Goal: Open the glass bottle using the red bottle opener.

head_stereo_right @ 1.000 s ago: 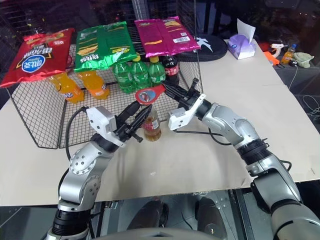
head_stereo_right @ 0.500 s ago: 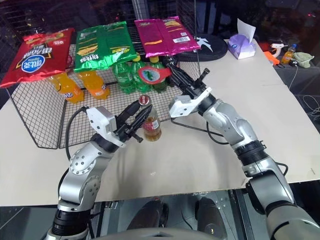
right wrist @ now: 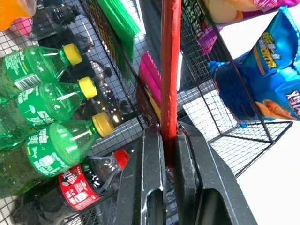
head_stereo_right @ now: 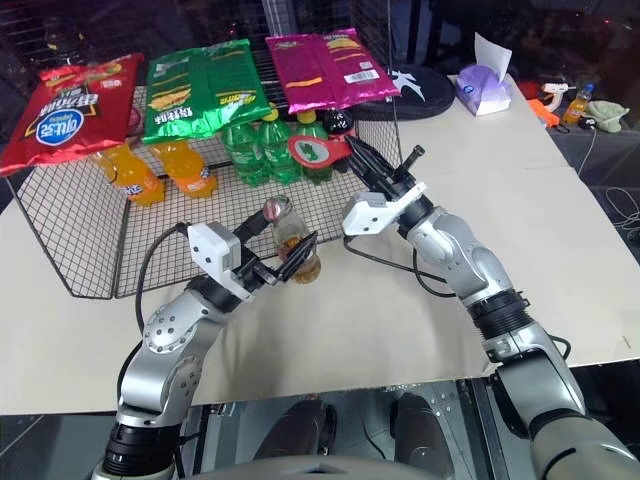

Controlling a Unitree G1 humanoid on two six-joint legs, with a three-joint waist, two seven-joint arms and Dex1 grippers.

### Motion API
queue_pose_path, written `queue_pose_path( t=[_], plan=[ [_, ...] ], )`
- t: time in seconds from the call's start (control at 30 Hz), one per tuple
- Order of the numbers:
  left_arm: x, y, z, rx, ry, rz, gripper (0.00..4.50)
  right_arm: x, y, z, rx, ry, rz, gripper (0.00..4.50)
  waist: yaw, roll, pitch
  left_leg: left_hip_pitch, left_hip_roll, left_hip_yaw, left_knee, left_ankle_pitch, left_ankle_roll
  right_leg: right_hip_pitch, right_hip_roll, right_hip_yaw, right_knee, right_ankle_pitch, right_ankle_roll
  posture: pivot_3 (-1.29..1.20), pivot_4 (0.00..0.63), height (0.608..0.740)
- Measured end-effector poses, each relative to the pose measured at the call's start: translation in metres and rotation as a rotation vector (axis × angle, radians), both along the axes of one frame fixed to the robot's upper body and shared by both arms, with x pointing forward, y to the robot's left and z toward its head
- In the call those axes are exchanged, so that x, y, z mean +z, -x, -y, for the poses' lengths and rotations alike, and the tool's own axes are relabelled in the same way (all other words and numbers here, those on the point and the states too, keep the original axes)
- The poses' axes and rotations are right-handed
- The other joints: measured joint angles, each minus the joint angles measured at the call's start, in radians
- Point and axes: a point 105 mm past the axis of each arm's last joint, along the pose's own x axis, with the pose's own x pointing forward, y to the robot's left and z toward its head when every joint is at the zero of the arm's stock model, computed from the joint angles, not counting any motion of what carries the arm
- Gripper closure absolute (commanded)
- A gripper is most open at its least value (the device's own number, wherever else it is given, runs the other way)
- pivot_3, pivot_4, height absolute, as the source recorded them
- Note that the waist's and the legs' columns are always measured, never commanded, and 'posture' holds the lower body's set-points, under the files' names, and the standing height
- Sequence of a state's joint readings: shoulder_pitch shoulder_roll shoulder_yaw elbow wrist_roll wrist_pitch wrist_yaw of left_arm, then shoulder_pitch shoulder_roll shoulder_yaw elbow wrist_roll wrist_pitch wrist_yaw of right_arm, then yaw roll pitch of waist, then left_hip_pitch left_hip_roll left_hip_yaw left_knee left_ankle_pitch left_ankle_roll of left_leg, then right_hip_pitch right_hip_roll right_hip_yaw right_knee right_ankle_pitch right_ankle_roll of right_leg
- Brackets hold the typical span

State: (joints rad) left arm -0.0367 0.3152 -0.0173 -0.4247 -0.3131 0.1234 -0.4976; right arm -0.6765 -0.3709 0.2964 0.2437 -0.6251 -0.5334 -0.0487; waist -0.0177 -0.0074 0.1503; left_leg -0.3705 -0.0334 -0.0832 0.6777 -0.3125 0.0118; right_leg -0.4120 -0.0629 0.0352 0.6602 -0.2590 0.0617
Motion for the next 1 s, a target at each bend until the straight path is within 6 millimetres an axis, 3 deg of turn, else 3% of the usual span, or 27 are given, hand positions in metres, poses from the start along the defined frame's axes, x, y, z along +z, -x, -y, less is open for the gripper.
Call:
queue_pose_path(
  t=[0.43,0.6,0.8,1.0],
  plan=[
    [-0.004,0.001,-0.001,0.007,-0.013,-0.009,0.04,0.000,0.000,0.000,0.007,-0.017,-0.018,4.50,-0.001,0.000,0.000,0.000,0.000,0.001,-0.003,0.000,0.000,0.000,0.000,0.001,-0.002,0.000,0.000,0.00,0.150,0.740],
    [-0.017,0.007,-0.006,0.009,-0.037,-0.055,0.04,-0.016,-0.002,0.004,0.020,-0.041,-0.135,4.50,-0.001,0.000,0.000,0.000,0.000,0.001,-0.004,0.000,0.000,-0.001,0.000,0.001,-0.003,0.000,0.000,0.00,0.150,0.740],
    [-0.033,0.017,-0.014,0.006,-0.078,-0.100,0.04,-0.053,-0.006,0.018,0.023,-0.122,-0.458,4.50,0.000,0.000,0.000,0.001,0.001,0.002,-0.006,0.000,0.000,0.000,0.000,0.002,-0.004,0.000,0.000,0.00,0.150,0.740],
    [-0.048,0.030,-0.021,0.008,-0.100,-0.139,0.04,-0.091,0.022,0.014,0.148,-0.252,-0.931,4.50,0.001,0.000,0.000,0.001,0.002,0.002,-0.006,0.000,0.000,-0.001,-0.002,0.002,-0.004,0.000,0.000,0.00,0.150,0.740]
  ],
)
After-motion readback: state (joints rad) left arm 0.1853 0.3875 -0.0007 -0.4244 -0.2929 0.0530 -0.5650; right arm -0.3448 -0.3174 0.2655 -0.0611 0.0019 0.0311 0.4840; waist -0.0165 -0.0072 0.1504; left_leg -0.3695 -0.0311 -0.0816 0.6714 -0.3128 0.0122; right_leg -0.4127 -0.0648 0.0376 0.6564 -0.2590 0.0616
